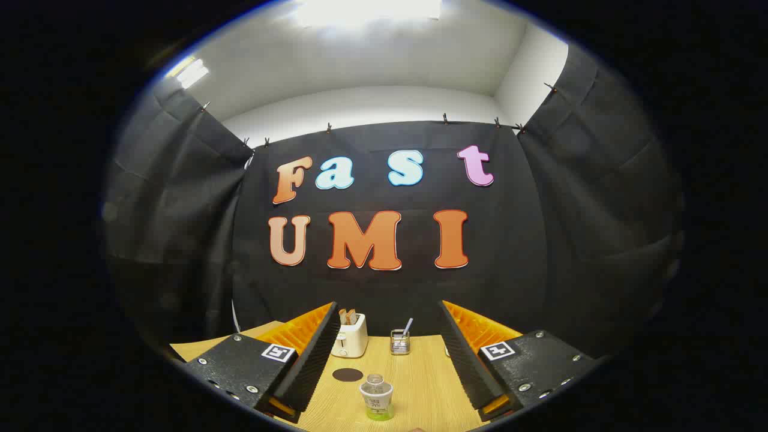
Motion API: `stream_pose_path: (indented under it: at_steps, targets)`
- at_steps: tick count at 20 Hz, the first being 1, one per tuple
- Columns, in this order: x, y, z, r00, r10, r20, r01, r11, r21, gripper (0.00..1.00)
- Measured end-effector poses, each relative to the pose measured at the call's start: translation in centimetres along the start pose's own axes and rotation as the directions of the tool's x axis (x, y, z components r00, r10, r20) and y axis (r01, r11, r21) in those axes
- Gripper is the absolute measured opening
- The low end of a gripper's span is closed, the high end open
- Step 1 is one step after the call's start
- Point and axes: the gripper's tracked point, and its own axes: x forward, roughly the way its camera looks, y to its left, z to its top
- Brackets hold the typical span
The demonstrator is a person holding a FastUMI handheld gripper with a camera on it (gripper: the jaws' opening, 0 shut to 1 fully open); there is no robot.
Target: Take the bottle from table, then pour the juice into the cup, finally place the bottle on the coaster
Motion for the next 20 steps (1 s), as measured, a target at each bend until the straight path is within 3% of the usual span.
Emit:
stream_pose_path:
  at_steps: [15, 20]
  targets:
    - [0.9, -0.5, -1.1, 1.0, 0.006, 0.0, -0.006, 0.998, 0.069, 0.97]
    - [1.7, -1.2, -0.2, 1.0, -0.015, 0.026, 0.014, 0.999, 0.038, 0.96]
